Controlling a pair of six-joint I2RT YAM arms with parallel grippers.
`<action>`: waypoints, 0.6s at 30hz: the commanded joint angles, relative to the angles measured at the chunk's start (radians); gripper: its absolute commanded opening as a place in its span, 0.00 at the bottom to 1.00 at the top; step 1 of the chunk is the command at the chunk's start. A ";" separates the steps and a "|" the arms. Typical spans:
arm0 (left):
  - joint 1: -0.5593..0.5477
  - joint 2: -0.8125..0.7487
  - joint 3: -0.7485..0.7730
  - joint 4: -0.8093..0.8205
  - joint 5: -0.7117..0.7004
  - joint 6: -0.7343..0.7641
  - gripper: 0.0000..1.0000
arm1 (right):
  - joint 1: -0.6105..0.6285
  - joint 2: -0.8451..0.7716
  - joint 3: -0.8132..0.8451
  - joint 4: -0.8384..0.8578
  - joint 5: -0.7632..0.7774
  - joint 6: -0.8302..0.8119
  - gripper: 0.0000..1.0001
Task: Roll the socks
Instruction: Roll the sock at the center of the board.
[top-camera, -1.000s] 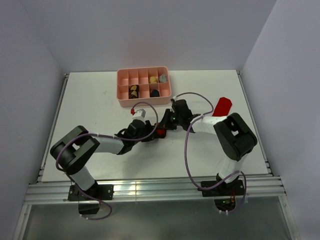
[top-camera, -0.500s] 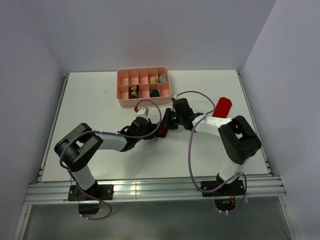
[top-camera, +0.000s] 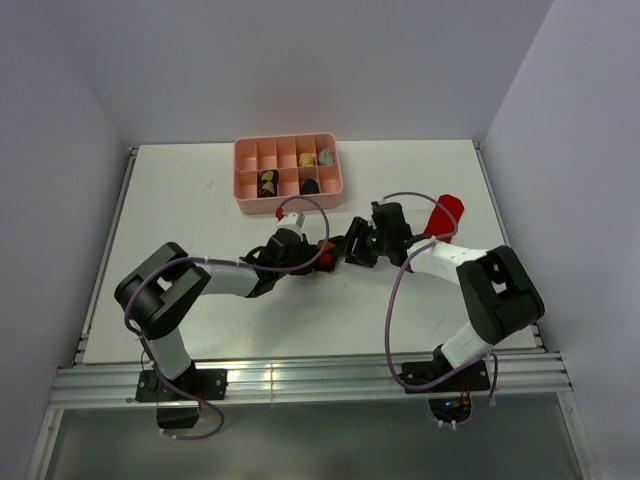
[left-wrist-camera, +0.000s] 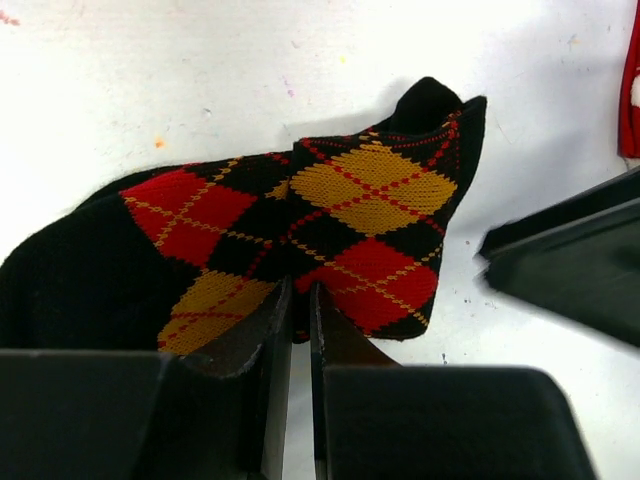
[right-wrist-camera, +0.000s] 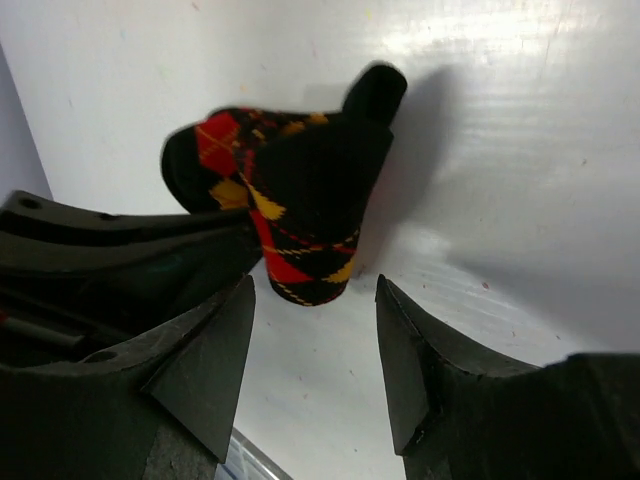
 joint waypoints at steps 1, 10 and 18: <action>-0.002 0.029 0.019 -0.053 0.025 0.039 0.15 | 0.004 0.034 -0.029 0.113 -0.069 0.044 0.59; -0.001 0.044 0.022 -0.038 0.057 0.039 0.15 | 0.005 0.133 -0.032 0.268 -0.127 0.087 0.59; -0.001 0.047 0.020 -0.029 0.078 0.048 0.15 | 0.004 0.167 -0.033 0.302 -0.135 0.090 0.30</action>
